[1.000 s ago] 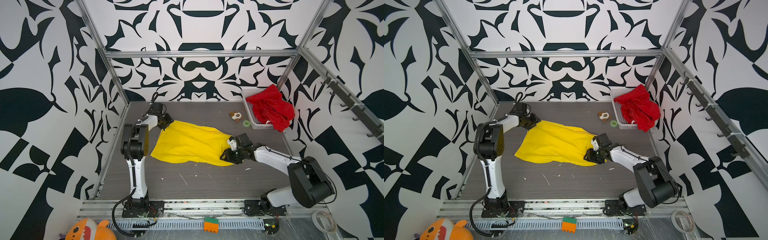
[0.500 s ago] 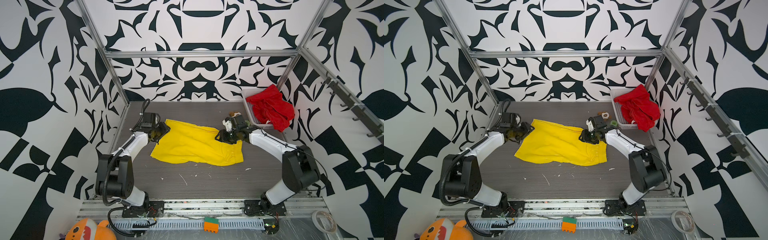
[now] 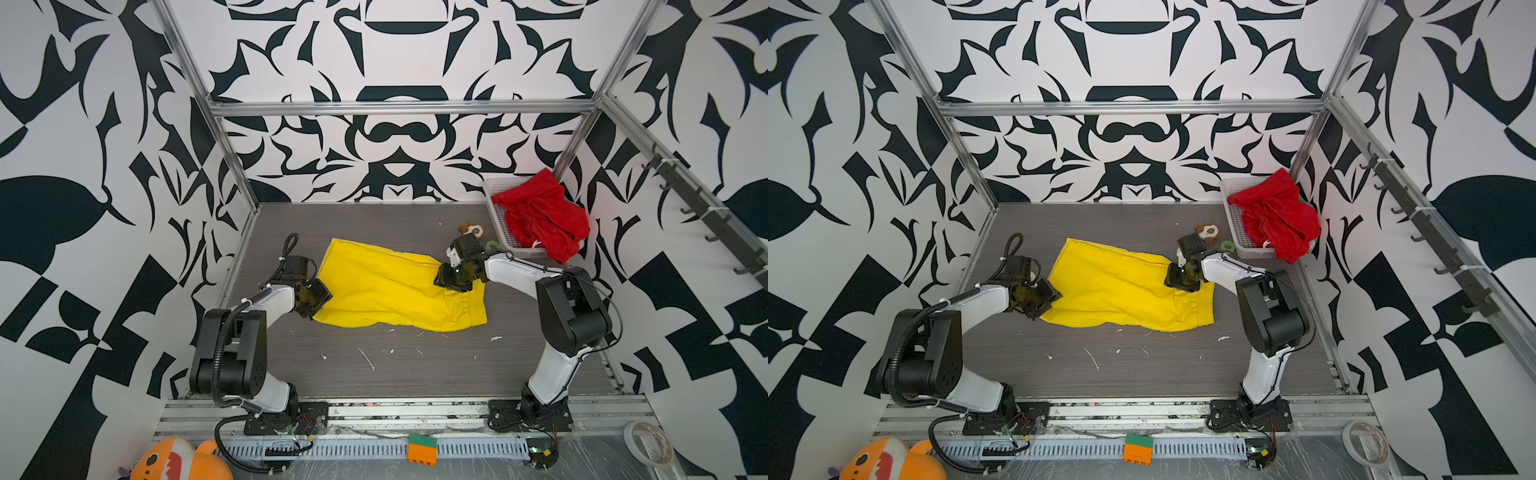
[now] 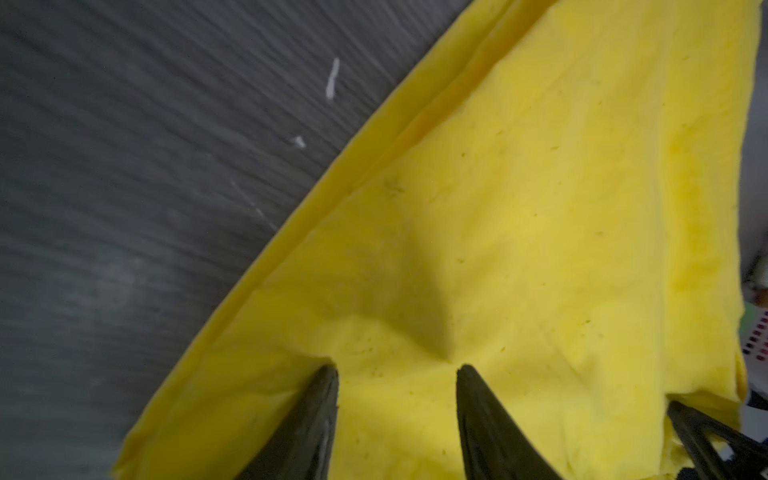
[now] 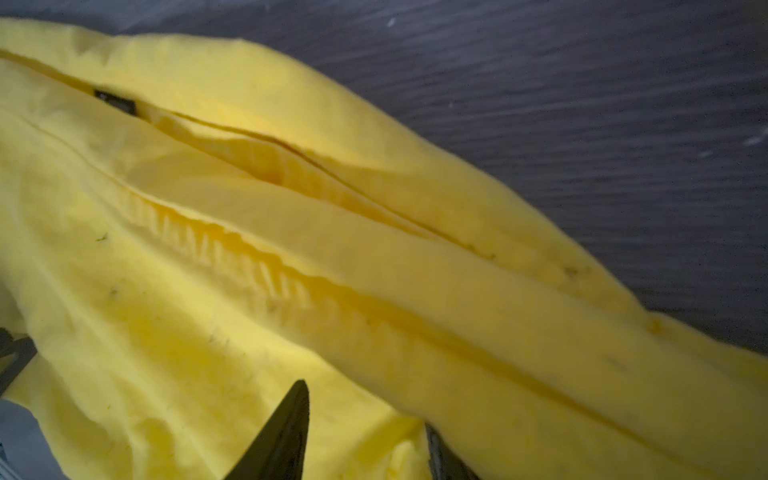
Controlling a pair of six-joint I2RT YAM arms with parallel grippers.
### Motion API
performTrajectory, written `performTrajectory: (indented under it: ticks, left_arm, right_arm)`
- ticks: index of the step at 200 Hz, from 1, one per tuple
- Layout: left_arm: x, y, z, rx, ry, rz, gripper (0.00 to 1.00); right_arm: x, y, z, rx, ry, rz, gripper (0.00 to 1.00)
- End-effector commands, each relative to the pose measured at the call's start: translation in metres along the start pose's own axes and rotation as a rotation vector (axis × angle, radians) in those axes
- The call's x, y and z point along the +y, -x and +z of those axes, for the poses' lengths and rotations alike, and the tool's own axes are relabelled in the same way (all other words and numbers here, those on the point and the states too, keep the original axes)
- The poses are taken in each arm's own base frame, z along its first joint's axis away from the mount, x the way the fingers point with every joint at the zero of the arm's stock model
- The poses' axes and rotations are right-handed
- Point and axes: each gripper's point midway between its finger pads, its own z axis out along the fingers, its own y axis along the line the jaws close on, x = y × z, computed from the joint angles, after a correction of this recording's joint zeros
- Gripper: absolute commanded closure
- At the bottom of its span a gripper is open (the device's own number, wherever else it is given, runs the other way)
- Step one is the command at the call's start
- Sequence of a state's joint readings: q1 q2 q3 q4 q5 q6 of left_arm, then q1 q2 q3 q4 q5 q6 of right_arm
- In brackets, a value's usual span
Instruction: Fold and stack the shorts
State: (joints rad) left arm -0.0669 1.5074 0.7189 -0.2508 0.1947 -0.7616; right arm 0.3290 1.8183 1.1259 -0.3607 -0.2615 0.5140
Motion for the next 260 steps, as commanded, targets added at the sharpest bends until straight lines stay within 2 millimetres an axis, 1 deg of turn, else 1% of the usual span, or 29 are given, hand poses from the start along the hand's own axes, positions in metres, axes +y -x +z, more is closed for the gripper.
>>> performTrajectory:
  ticks: [1,12,22,42,54,74,80,90,93,109,124,129,136,148,159,165,175,183,194,201,215,217,219,221,229,241,260]
  left_arm:
    - [0.043,-0.015,0.002,0.025,0.105,-0.072,0.49]
    - [0.053,-0.017,-0.001,0.013,0.116,-0.089,0.49]
    - [0.061,-0.018,-0.004,0.003,0.125,-0.102,0.49]
    - [0.07,-0.018,-0.008,-0.013,0.133,-0.111,0.49]
    - [0.072,-0.019,-0.012,-0.017,0.139,-0.107,0.48]
    - [0.067,-0.015,-0.023,-0.043,0.133,-0.091,0.48]
    - [0.063,-0.012,-0.029,-0.055,0.121,-0.085,0.48]
    - [0.055,-0.007,-0.038,-0.079,0.1,-0.073,0.47]
    - [0.047,-0.003,-0.046,-0.104,0.074,-0.06,0.47]
    - [0.018,0.006,-0.071,-0.159,-0.006,0.015,0.46]
    - [-0.009,0.012,-0.095,-0.227,-0.049,0.12,0.43]
    - [-0.022,0.012,-0.103,-0.251,-0.07,0.168,0.43]
    - [-0.037,0.012,-0.112,-0.28,-0.094,0.232,0.42]
    - [-0.063,0.009,-0.125,-0.313,-0.13,0.333,0.42]
    - [-0.09,0.003,-0.133,-0.315,-0.186,0.43,0.41]
    - [-0.105,-0.002,-0.135,-0.308,-0.221,0.472,0.38]
    - [-0.13,-0.01,-0.136,-0.301,-0.284,0.546,0.28]
    - [-0.152,-0.02,-0.137,-0.3,-0.336,0.629,0.27]
    - [-0.182,-0.04,-0.135,-0.298,-0.397,0.804,0.27]
    - [-0.199,-0.057,-0.133,-0.294,-0.431,0.925,0.27]
    - [-0.227,-0.09,-0.126,-0.275,-0.489,1.157,0.26]
    - [-0.231,-0.095,-0.127,-0.28,-0.5,1.193,0.26]
    - [-0.232,-0.099,-0.119,-0.259,-0.495,1.215,0.26]
    - [-0.235,-0.103,-0.115,-0.251,-0.496,1.237,0.26]
    - [-0.246,-0.119,-0.107,-0.227,-0.518,1.328,0.26]
    - [-0.26,-0.15,-0.095,-0.172,-0.562,1.466,0.25]
    - [-0.273,-0.198,-0.072,-0.081,-0.609,1.666,0.24]
  right_arm:
    - [-0.024,0.016,-0.001,-0.047,-0.074,0.036,0.5]
    - [-0.027,0.015,0.002,-0.042,-0.08,0.043,0.5]
    - [-0.025,0.015,0.004,-0.036,-0.07,0.041,0.5]
    - [-0.002,0.01,0.006,-0.037,-0.008,0.017,0.5]
    - [0.013,0.007,0.005,-0.039,0.006,-0.016,0.49]
    - [0.039,0.004,0.0,-0.054,0.061,-0.047,0.48]
    - [0.046,0.005,-0.004,-0.062,0.079,-0.052,0.47]
    - [0.058,0.009,-0.016,-0.086,0.114,-0.066,0.47]
    - [0.061,0.011,-0.02,-0.093,0.125,-0.07,0.45]
    - [0.08,0.02,-0.051,-0.156,0.19,-0.097,0.42]
    - [0.085,0.027,-0.081,-0.211,0.222,-0.119,0.41]
    - [0.084,0.028,-0.09,-0.225,0.23,-0.125,0.41]
    - [0.082,0.029,-0.102,-0.239,0.243,-0.124,0.41]
    - [0.071,0.031,-0.121,-0.258,0.264,-0.1,0.41]
    - [0.055,0.032,-0.134,-0.268,0.277,-0.064,0.41]
    - [0.044,0.033,-0.141,-0.274,0.284,-0.041,0.41]
    - [0.029,0.031,-0.15,-0.277,0.31,-0.006,0.41]
    - [0.012,0.031,-0.157,-0.286,0.326,0.034,0.41]
    - [-0.01,0.027,-0.162,-0.291,0.334,0.091,0.41]
    - [-0.023,0.025,-0.165,-0.296,0.336,0.124,0.41]
    - [-0.047,0.017,-0.167,-0.302,0.331,0.173,0.41]
    - [-0.05,0.016,-0.167,-0.304,0.331,0.181,0.41]
    - [-0.053,0.015,-0.167,-0.305,0.331,0.189,0.41]
    - [-0.056,0.014,-0.167,-0.306,0.331,0.197,0.41]
    - [-0.068,0.008,-0.165,-0.304,0.335,0.237,0.41]
    - [-0.082,0.002,-0.163,-0.303,0.36,0.297,0.41]
    - [-0.095,-0.01,-0.156,-0.288,0.396,0.376,0.41]
